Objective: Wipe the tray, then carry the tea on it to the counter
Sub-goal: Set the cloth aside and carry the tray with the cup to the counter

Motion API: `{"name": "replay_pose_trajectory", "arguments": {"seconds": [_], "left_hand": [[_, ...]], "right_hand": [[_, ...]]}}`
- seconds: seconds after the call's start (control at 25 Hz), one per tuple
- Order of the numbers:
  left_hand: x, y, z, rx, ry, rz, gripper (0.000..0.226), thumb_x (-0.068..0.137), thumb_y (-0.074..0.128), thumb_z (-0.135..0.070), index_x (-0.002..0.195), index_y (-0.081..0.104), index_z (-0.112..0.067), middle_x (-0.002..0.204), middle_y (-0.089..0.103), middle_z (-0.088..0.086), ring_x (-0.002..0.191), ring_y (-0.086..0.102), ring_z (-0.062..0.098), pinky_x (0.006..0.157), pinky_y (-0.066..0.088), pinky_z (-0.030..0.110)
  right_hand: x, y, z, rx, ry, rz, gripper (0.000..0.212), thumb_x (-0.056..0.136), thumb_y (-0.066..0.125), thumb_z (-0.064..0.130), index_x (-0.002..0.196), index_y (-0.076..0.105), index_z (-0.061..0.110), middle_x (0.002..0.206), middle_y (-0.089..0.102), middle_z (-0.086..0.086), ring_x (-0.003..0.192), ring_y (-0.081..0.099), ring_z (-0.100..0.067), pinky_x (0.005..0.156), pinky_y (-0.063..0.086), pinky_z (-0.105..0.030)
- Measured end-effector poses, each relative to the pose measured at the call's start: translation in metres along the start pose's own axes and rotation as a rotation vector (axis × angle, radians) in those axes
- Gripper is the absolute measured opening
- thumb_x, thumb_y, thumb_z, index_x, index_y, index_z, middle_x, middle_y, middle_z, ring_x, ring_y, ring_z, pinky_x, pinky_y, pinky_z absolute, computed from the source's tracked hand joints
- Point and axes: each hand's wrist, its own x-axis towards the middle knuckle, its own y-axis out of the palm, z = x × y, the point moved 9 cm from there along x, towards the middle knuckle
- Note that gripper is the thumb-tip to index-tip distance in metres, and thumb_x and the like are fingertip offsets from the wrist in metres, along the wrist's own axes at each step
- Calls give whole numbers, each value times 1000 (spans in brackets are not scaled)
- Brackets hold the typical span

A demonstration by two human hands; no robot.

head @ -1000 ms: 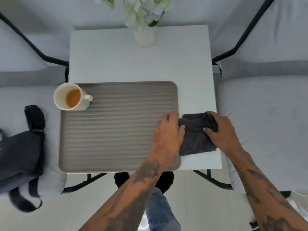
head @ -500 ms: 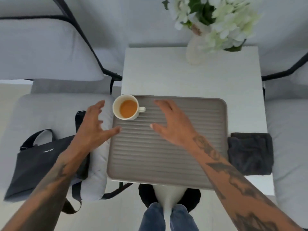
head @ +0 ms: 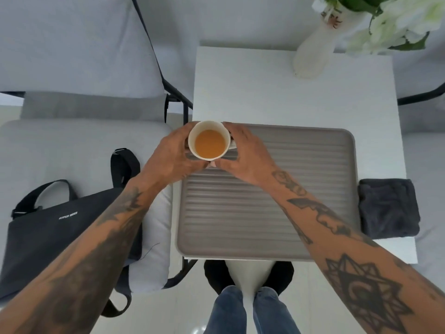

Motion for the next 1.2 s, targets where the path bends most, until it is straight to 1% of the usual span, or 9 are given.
{"name": "replay_pose_trajectory", "arguments": {"seconds": [0.12,0.2,0.32,0.48,0.6,0.72,0.88,1.08,1.2], "left_hand": [[-3,0,-14,49,29,-15,83,66,91,-35,138,51,-23,127,62,-11,107,59,-8,86,44,2],[-7,9,-32,47,45,-15,85,65,90,-39,138,50,-26,131,59,-10,110,59,-4,89,43,4],[-13,40,-60,-9,60,12,88,64,92,-36,139,49,-26,135,57,-7,115,59,2,97,48,15],[-13,89,-81,-137,26,69,84,63,93,-26,136,51,-27,133,58,-8,112,56,-9,93,46,6],[-10,118,-84,-270,0,137,87,58,95,-26,136,54,-24,131,61,-6,116,59,-4,94,49,12],[-7,138,-85,-325,-5,173,85,59,93,-35,135,57,-24,131,60,-6,120,59,3,98,51,23],[-3,158,-81,-306,-42,204,91,59,91,-40,140,54,-21,137,57,-2,125,58,12,101,53,39],[-5,168,-76,-319,-69,190,88,60,92,-25,140,55,-22,133,58,2,121,60,8,98,55,29],[-7,169,-79,-305,-73,163,85,62,91,-23,139,54,-22,130,57,-4,115,58,-9,91,51,12]], "right_hand": [[-14,-14,-1,62,-16,-54,85,74,82,39,146,40,19,144,49,-3,126,50,-19,104,44,-40],[-33,-35,-5,83,-28,-101,83,74,82,39,144,42,19,142,51,-1,124,51,-15,101,44,-31],[-70,-67,-22,82,-10,-146,83,73,83,40,143,44,18,140,53,1,122,52,-11,99,40,-24],[-108,-87,-62,75,54,-119,84,74,79,50,145,43,23,138,53,6,117,49,-1,96,37,-13],[-121,-89,-90,106,82,-103,85,74,75,56,145,44,22,139,53,6,117,46,4,93,28,1],[-129,-88,-114,160,103,-112,85,73,76,54,145,44,24,140,53,7,121,48,0,96,31,-4],[-135,-81,-133,189,95,-128,84,74,75,56,145,44,24,140,53,5,123,53,-11,103,47,-32],[-136,-72,-148,212,83,-104,85,75,78,51,146,43,20,142,52,3,125,52,-13,105,47,-38],[-135,-73,-150,206,57,-94,86,77,77,50,147,42,17,143,51,0,126,52,-15,106,46,-39]]}}
